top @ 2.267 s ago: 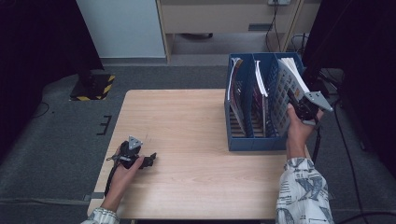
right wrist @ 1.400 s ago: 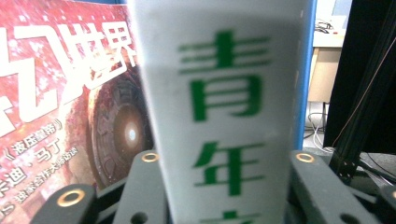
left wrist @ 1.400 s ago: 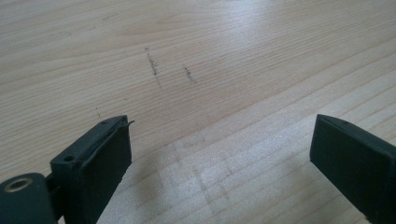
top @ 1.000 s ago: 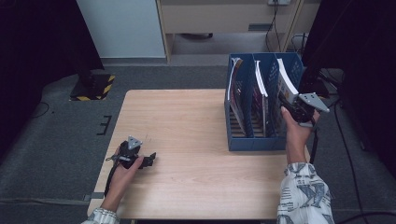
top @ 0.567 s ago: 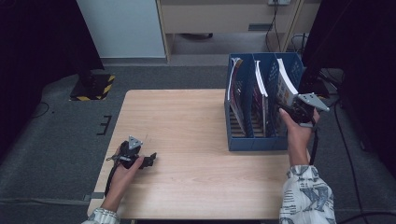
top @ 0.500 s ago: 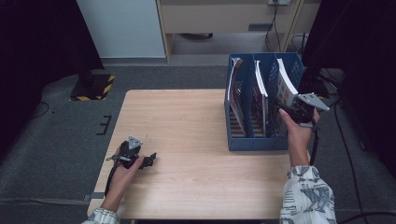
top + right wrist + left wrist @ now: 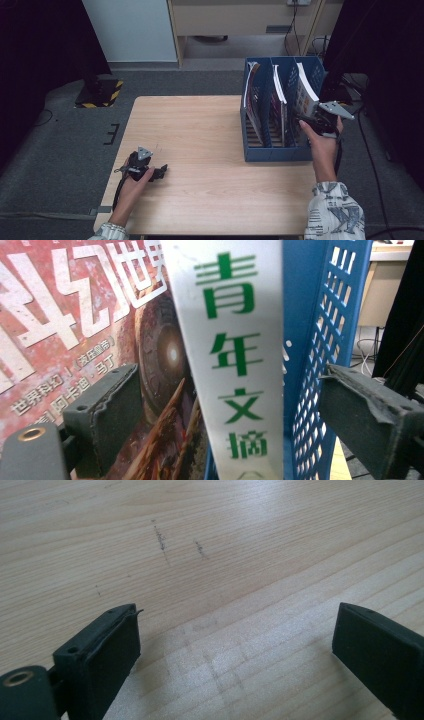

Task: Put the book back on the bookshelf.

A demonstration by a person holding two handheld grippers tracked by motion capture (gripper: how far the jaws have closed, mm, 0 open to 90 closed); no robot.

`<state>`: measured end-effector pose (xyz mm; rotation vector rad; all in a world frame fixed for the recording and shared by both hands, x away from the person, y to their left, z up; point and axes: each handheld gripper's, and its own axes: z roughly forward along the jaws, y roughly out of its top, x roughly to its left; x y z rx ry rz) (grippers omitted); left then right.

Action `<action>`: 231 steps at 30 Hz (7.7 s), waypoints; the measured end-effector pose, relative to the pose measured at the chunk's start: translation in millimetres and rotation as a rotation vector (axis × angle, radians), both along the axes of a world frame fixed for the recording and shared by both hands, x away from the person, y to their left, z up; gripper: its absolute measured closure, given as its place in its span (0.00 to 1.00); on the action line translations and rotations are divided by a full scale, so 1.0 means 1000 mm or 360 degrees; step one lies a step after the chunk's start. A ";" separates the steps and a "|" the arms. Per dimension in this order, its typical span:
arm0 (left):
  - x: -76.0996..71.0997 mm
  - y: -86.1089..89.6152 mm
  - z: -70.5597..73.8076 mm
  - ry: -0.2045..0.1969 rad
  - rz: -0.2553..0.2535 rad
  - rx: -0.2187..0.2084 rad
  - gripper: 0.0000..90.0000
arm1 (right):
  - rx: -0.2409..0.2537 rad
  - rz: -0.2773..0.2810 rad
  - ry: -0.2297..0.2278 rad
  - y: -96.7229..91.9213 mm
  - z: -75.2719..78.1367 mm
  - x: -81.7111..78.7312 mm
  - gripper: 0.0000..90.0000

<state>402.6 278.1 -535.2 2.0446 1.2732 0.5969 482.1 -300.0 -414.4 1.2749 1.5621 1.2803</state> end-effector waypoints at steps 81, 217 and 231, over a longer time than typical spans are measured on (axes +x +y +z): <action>0.003 -0.001 -0.002 0.0076 0.0031 -0.0026 0.01 | -0.0084 0.0126 0.0024 0.012 0.003 -0.065 0.06; 0.003 -0.003 -0.002 0.0084 0.0011 -0.0028 0.00 | -0.0361 0.1022 0.0603 0.245 -0.107 -0.083 0.08; 0.003 -0.003 -0.002 0.0085 0.0009 -0.0025 0.00 | -0.0405 0.0981 0.0668 0.252 -0.118 -0.075 0.09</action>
